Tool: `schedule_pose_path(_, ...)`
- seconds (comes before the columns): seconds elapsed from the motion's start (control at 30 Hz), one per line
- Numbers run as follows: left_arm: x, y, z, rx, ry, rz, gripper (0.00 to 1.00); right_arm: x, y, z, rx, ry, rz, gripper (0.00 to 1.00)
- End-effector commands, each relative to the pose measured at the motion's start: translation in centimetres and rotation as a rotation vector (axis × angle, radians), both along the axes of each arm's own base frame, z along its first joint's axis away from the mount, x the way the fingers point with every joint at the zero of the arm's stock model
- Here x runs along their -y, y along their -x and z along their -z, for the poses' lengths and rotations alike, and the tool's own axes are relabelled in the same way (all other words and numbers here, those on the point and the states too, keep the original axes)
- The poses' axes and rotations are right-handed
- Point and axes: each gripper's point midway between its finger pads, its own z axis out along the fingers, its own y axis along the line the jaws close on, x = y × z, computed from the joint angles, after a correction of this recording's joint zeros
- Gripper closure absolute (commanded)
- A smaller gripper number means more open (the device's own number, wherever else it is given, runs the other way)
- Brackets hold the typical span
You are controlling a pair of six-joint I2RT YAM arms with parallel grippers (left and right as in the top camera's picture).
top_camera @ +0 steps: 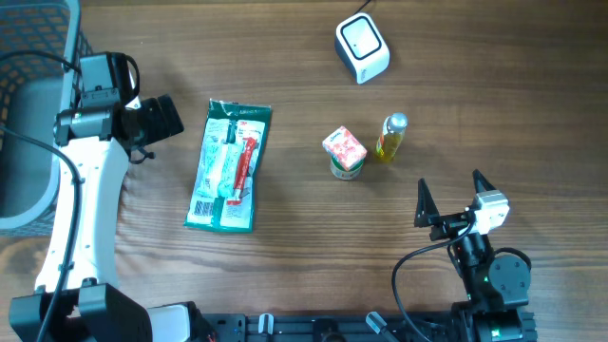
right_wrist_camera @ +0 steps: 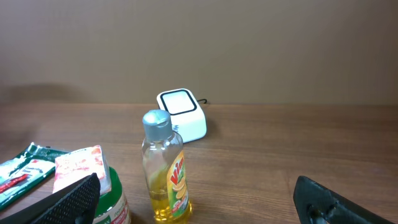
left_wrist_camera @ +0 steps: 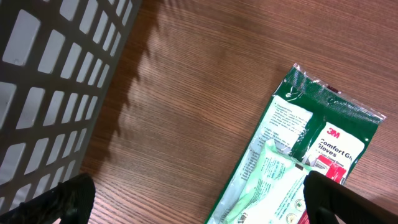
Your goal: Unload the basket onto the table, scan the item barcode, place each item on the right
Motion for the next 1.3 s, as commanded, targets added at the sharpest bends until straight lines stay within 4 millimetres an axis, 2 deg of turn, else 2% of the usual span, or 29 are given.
schedule_pose_path(0.0, -0.3, 0.0, 0.1, -0.002, -0.004, -0.016, 0.0, 0.3, 0.0, -0.1, 0.007, 0.01, 0.013, 0.0)
schedule_pose_path(0.33, -0.3, 0.0, 0.1, -0.001, -0.004, -0.016, 0.0, -0.2, 0.1, -0.2, 0.003, -0.03, -0.013, 0.0)
schedule_pose_path(0.47, -0.3, 0.0, 0.1, -0.002, -0.004, -0.016, 0.0, -0.4, 0.2, -0.4, -0.031, -0.156, -0.023, 0.0)
schedule_pose_path(0.6, -0.3, 0.0, 0.1, -0.002, -0.004, -0.016, 0.0, -0.2, 1.5, -4.6, -0.028, -0.167, -0.023, 0.0)
schedule_pose_path(0.67, -0.3, 0.0, 0.1, -0.002, -0.004, -0.016, 0.0, -0.1, 2.7, -8.4, -0.014, -0.143, -0.024, 0.0)
schedule_pose_path(0.77, -0.3, 0.0, 0.1, -0.002, -0.004, -0.016, 0.0, 0.0, 3.9, -12.7, -0.037, -0.123, -0.023, 0.0)
schedule_pose_path(0.83, -0.3, 0.0, 0.1, -0.002, -0.004, -0.016, 0.0, -0.2, 4.2, -15.9, -0.127, -0.107, -0.032, 0.0)
schedule_pose_path(0.87, -0.3, 0.0, 0.1, -0.002, -0.004, -0.016, 0.0, -0.4, 4.1, -16.7, -0.171, -0.103, -0.039, 0.01)
schedule_pose_path(1.0, -0.3, 0.0, 0.1, -0.002, -0.004, -0.016, 0.0, -2.0, 2.8, -18.9, -0.403, -0.069, -0.118, 0.0)
schedule_pose_path(1.1, -0.3, 0.0, 0.1, -0.002, -0.004, -0.016, 0.0, -2.4, 0.1, -19.6, -0.557, -0.081, -0.114, 0.0)
schedule_pose_path(1.2, -0.3, 0.0, 0.1, -0.002, -0.004, -0.016, 0.0, -3.8, -2.5, -19.4, -0.625, -0.136, -0.162, 0.0)
schedule_pose_path(1.23, -0.3, 0.0, 0.1, -0.002, -0.004, -0.016, 0.0, -5.1, -3.5, -18.8, -0.653, -0.153, -0.23, 0.0)
schedule_pose_path(1.27, -0.3, 0.0, 0.1, -0.002, -0.004, -0.016, 0.0, -6.1, -4.0, -18.1, -0.684, -0.161, -0.289, 0.1)
